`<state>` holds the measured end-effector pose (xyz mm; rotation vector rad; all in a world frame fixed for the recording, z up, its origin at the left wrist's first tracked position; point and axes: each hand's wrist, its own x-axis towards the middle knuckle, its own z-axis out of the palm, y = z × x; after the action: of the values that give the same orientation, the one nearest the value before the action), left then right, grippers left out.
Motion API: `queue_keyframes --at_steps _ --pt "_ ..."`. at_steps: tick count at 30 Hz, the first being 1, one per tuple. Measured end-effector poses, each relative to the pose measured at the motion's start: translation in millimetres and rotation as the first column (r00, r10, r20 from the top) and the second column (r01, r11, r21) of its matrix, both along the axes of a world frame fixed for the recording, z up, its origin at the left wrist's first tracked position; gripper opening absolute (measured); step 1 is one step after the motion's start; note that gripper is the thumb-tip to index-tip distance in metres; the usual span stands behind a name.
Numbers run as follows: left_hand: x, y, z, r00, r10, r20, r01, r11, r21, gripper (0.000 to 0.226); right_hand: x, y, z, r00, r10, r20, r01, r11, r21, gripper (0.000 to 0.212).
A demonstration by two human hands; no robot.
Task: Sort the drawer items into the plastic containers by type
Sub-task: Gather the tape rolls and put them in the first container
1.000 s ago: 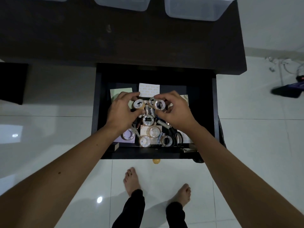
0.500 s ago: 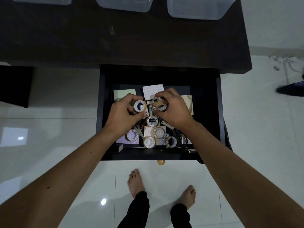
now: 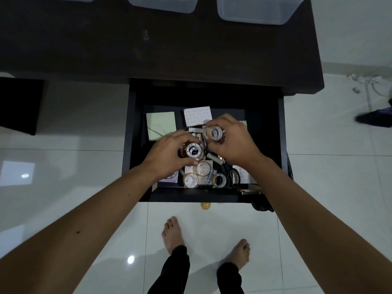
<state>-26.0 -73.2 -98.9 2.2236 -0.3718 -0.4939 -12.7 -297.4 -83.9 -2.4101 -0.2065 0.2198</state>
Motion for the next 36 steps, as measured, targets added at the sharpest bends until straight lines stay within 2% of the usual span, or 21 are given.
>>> queue_keyframes --at_steps 7,11,14,18,24,27,32,36 --pt "-0.3 -1.6 1.9 0.994 -0.103 0.035 0.099 0.99 0.099 0.062 -20.3 -20.0 -5.2 0.993 0.078 -0.094 -0.083 0.995 -0.059 0.051" --pt "0.0 0.1 2.9 0.986 -0.166 0.026 0.161 0.975 0.15 0.059 -19.3 -20.0 -8.6 0.991 0.093 -0.093 -0.098 0.994 -0.056 0.049" --pt "0.1 3.0 5.3 0.986 -0.165 0.011 0.163 0.978 0.128 0.053 -21.9 -20.6 -5.1 0.994 0.094 -0.063 -0.096 0.995 -0.028 0.044" --pt "2.4 11.2 7.5 0.996 -0.084 0.035 0.081 0.994 0.079 0.045 -34.4 -18.7 6.5 0.982 0.173 -0.077 -0.171 0.985 0.036 0.046" --pt "-4.1 16.7 16.3 0.999 -0.009 0.036 0.008 1.0 0.022 0.043 -40.4 -3.2 6.5 0.929 0.323 -0.181 -0.332 0.943 -0.025 0.052" --pt "-8.2 18.5 17.4 0.995 0.092 -0.031 -0.093 0.995 -0.042 0.045 -36.7 -0.8 6.0 0.913 0.347 -0.215 -0.366 0.929 -0.057 0.057" --pt "-9.1 20.0 13.0 0.931 0.258 -0.259 -0.313 0.928 -0.201 0.048 -35.8 2.8 3.4 0.883 0.417 -0.215 -0.442 0.893 -0.086 0.052" --pt "-7.7 18.3 14.3 0.893 0.299 -0.336 -0.387 0.891 -0.236 0.048 -36.3 1.1 5.4 0.897 0.404 -0.178 -0.421 0.904 -0.072 0.049"
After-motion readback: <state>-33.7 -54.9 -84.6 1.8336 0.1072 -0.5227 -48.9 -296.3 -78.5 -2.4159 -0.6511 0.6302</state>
